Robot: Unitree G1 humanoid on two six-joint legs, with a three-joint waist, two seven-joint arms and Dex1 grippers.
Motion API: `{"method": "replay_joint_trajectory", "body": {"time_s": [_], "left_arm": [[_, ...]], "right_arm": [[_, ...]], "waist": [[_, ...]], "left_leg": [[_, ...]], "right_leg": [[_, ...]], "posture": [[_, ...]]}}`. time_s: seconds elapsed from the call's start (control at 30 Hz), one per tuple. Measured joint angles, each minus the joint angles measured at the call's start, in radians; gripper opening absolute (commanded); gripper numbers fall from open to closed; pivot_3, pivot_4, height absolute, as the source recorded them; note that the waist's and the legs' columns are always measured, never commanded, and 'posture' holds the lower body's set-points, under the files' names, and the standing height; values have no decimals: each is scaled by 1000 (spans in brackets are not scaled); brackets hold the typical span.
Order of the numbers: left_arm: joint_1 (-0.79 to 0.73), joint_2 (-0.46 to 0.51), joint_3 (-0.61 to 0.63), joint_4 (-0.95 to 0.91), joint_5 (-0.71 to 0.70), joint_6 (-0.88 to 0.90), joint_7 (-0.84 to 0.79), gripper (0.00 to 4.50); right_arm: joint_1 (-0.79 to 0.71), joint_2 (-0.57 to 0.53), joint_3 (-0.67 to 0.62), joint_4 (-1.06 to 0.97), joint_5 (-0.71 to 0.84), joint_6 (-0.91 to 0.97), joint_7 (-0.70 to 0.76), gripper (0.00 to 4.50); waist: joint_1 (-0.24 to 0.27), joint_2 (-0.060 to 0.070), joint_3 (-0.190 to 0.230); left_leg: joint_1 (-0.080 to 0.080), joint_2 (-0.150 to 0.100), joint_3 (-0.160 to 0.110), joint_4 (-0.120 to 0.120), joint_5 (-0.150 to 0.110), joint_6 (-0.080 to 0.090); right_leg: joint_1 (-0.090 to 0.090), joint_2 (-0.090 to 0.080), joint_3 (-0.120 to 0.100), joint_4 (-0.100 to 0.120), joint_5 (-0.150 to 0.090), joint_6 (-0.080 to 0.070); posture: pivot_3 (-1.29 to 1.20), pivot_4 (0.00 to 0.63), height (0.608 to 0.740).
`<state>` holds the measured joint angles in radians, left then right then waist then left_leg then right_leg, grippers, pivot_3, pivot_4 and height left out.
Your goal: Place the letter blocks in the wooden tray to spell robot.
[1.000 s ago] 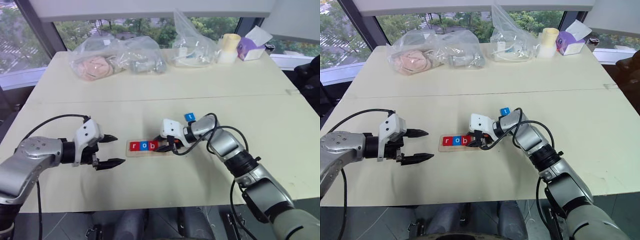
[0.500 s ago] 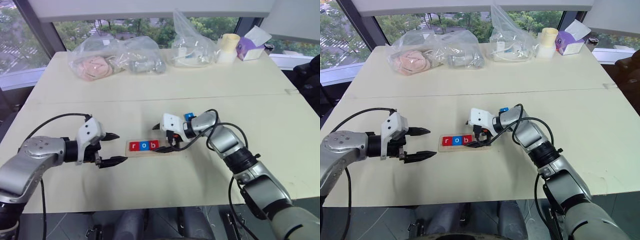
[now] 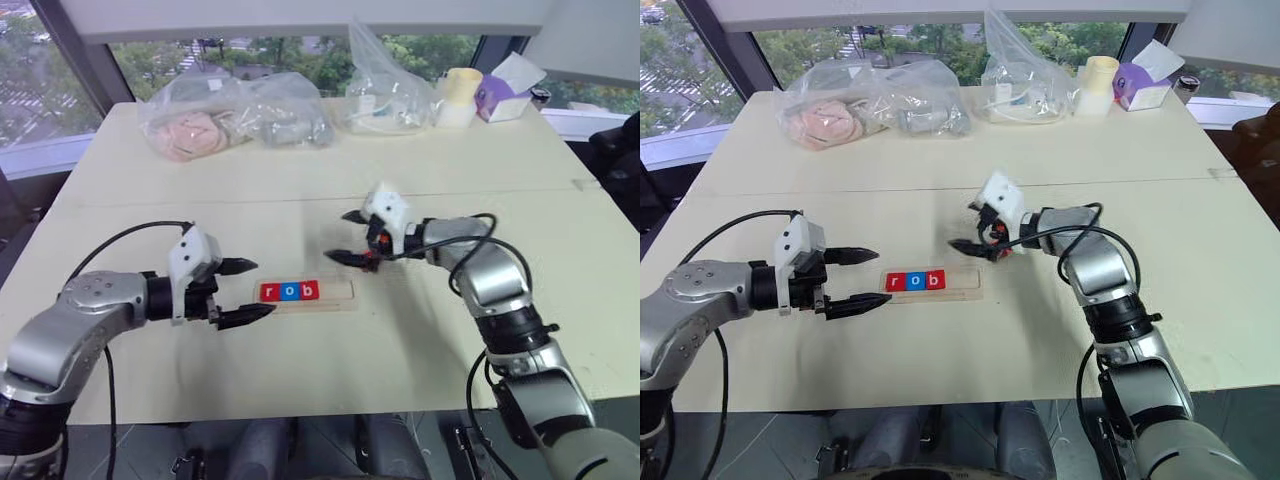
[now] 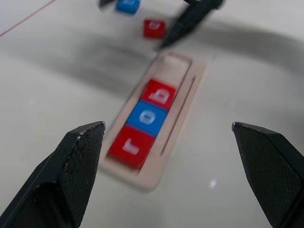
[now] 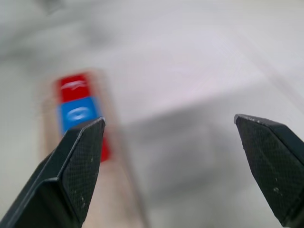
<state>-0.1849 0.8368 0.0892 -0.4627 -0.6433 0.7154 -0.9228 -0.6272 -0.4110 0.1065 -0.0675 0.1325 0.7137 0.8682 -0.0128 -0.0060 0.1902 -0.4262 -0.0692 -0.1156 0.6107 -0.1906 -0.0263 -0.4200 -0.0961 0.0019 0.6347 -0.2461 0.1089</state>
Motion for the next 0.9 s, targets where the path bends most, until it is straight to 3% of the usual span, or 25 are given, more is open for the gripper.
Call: {"method": "replay_joint_trajectory", "body": {"time_s": [0.13,0.3,0.67,0.77,0.9], "left_arm": [[-7,-32,-7,-14,1,1,27,4500],[-66,-84,-44,2,12,-4,58,4500],[-116,-134,-93,41,45,-26,69,4500],[-116,-135,-94,41,46,-26,77,4500],[-102,-135,-94,37,46,-25,80,4500]], "right_arm": [[92,72,-115,-180,14,287,-191,4447],[156,162,-124,-373,30,513,-354,4447],[190,197,-51,-277,-1,473,-539,4447],[192,216,-56,-216,-3,427,-571,3609],[196,215,-49,-194,-8,387,-588,1625]], "waist": [[0,0,0],[-1,0,0],[-3,0,-1],[-5,0,-1],[-7,0,-1]], "left_leg": [[0,0,1,0,0,0],[0,0,2,1,1,0],[1,0,2,1,1,0],[1,0,2,1,1,0],[1,0,2,1,1,0]], "right_leg": [[-1,0,1,2,0,0],[-1,0,2,2,0,-2],[0,1,2,2,0,-1],[0,1,2,2,0,-1],[0,1,3,2,0,-1]], "posture": [[0,150,740],[0,150,740],[0,150,740],[0,150,740],[0,150,740]]}}
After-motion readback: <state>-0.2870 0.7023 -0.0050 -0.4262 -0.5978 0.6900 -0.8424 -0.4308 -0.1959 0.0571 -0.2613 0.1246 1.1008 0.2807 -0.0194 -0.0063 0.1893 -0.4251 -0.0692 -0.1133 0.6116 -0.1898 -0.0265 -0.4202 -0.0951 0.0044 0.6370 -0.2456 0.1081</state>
